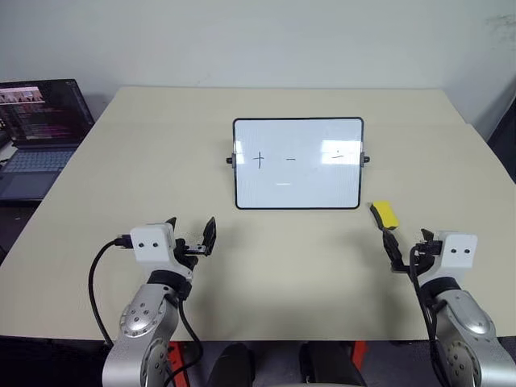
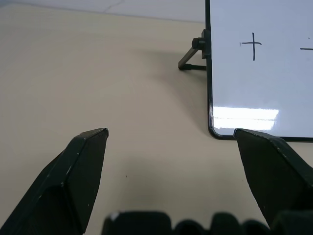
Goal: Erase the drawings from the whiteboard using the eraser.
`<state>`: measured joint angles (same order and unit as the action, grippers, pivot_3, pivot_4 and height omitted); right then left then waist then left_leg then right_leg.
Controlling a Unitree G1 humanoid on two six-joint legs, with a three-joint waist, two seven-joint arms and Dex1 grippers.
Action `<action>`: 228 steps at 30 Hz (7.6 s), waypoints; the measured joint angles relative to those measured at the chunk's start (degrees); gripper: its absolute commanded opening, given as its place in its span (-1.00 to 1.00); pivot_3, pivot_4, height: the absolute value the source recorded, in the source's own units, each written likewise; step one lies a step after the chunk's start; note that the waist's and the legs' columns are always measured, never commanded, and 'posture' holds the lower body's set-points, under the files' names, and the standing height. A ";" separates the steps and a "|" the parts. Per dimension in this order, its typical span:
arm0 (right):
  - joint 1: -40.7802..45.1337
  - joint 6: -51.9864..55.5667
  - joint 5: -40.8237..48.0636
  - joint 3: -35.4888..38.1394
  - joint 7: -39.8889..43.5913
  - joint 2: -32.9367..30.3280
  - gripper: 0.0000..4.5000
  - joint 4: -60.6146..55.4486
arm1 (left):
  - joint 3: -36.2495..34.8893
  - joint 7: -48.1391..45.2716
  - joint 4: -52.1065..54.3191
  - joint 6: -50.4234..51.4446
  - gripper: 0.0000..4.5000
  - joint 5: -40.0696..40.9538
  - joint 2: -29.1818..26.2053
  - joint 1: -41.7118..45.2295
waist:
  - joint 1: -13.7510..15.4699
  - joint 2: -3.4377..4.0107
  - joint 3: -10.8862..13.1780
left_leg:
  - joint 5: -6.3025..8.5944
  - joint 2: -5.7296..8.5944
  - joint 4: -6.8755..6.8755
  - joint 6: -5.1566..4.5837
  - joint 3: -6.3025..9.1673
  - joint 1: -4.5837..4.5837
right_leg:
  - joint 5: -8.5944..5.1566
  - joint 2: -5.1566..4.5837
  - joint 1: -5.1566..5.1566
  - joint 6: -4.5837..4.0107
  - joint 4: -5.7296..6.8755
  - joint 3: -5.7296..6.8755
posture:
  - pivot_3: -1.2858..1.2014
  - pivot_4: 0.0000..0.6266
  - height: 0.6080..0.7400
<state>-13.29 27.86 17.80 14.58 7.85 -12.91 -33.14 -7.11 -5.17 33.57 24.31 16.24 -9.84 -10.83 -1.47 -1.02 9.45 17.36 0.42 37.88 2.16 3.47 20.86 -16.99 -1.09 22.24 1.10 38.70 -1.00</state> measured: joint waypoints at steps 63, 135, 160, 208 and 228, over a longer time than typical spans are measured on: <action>10.68 3.97 -0.69 -0.62 -1.62 1.31 0.98 3.02 | 0.17 -35.65 -18.34 20.20 1.00 17.01 -26.05 31.49 | -0.18 0.02 0.03 | 0.00 0.00 -0.02 0.01 0.03 -0.01 | -0.01 0.00 0.05 -0.01 0.08 0.01 | 0.03 -0.52 1.00; 13.42 2.80 -0.75 0.00 0.07 -0.75 0.98 6.91 | 2.24 -38.84 -25.40 5.09 1.00 12.48 -23.57 36.37 | -0.20 0.02 0.02 | 0.00 0.00 0.01 0.01 0.01 -0.01 | 0.00 0.00 0.06 -0.02 0.12 0.02 | 0.03 -0.52 1.00; 21.03 11.76 -0.59 -0.21 0.66 -4.99 0.98 9.89 | 3.46 -42.50 -28.81 4.94 1.00 11.45 -22.46 39.27 | -0.20 0.02 0.03 | -0.01 0.01 0.03 0.00 0.03 -0.01 | 0.00 0.00 0.06 -0.02 0.16 0.03 | 0.03 -0.52 1.00; 31.09 11.37 -3.15 -2.57 0.82 -4.05 0.98 30.71 | 3.49 -42.85 -29.72 4.12 1.00 10.44 -22.55 40.23 | -0.22 0.02 0.03 | 0.00 0.00 0.03 0.00 0.00 0.03 | 0.00 0.00 0.09 -0.03 0.16 0.01 | 0.03 -0.52 1.00; 32.05 10.42 -3.15 -2.57 0.69 -3.71 -0.43 31.40 | 3.49 -42.94 -29.72 4.12 1.00 10.44 -22.56 40.24 | -0.22 0.02 0.03 | 0.00 0.00 0.03 0.00 -0.01 0.03 | 0.01 0.00 0.09 -0.03 0.16 0.01 | 0.03 -0.52 1.00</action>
<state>18.76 38.28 14.65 12.00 8.53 -16.62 -1.74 -3.62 -48.11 3.85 28.43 26.68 -32.40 29.41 -1.69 -1.00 9.47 17.35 0.43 37.91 2.16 3.46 20.89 -16.98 -1.09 22.33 1.07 38.86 -0.99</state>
